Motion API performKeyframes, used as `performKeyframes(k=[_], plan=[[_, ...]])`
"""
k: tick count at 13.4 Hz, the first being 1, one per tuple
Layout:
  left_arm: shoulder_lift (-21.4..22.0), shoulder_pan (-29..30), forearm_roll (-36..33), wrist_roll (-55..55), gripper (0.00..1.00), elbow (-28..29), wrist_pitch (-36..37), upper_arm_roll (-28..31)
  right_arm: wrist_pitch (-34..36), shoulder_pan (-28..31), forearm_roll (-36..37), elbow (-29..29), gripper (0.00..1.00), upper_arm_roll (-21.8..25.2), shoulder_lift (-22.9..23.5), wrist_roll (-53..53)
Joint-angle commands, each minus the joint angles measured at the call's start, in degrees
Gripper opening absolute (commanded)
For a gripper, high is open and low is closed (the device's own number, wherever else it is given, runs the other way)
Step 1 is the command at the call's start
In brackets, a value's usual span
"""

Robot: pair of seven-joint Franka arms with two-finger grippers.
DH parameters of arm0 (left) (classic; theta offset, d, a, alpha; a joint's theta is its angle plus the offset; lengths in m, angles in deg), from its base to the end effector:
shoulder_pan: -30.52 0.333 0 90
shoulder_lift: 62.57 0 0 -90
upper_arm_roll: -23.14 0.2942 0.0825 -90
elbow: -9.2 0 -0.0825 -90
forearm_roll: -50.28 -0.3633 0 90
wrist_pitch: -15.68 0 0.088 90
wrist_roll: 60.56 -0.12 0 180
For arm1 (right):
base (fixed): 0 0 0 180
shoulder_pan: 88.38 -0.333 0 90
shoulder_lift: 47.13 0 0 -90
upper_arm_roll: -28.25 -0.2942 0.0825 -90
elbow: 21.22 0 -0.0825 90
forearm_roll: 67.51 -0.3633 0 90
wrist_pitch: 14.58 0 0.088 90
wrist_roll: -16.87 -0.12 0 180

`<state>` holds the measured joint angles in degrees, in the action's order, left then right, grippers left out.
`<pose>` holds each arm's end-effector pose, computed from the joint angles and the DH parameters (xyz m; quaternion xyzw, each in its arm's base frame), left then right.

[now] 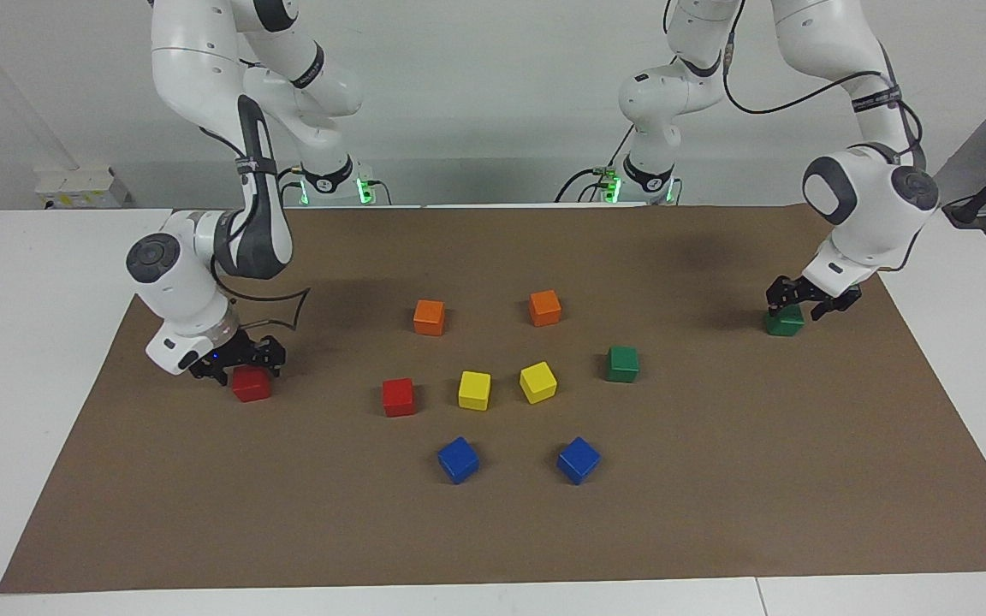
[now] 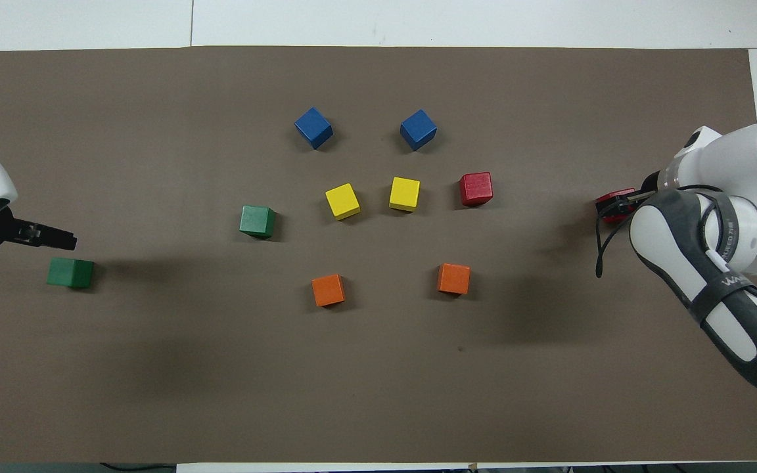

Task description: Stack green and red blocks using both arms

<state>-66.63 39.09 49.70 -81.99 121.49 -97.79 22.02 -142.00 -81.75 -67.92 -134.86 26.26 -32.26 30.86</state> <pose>0.5424 0.0718 0.4090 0.9920 -0.1238 -0.0253 0.0025 0.5747 -0.0468 0.3130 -0.9968 -0.0788 0.0081 0.0087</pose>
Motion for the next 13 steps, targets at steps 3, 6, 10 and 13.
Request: performKeyframes(k=[3, 6, 10, 13], plan=[[-4.38, -15.74, 0.66, 24.54, 1.00, -8.58, 2.14, 0.33, 19.45, -8.10, 1.29, 14.98, 1.00, -0.30, -2.92, -14.21], [-8.32, -22.08, 1.10, 30.38, 1.00, -7.78, -4.63, 0.24, 16.27, -14.61, 2.25, 17.49, 1.00, -0.38, -0.81, -25.56], [-12.79, -25.95, 2.07, 30.91, 1.00, -4.88, -12.45, 0.24, 9.04, -17.43, 2.26, 16.61, 1.00, -0.47, 2.52, -30.16], [-15.01, -27.28, 2.07, 31.45, 1.00, -3.13, -15.28, 0.24, 6.05, -17.79, 2.08, 16.52, 1.00, -0.56, 5.42, -32.26]])
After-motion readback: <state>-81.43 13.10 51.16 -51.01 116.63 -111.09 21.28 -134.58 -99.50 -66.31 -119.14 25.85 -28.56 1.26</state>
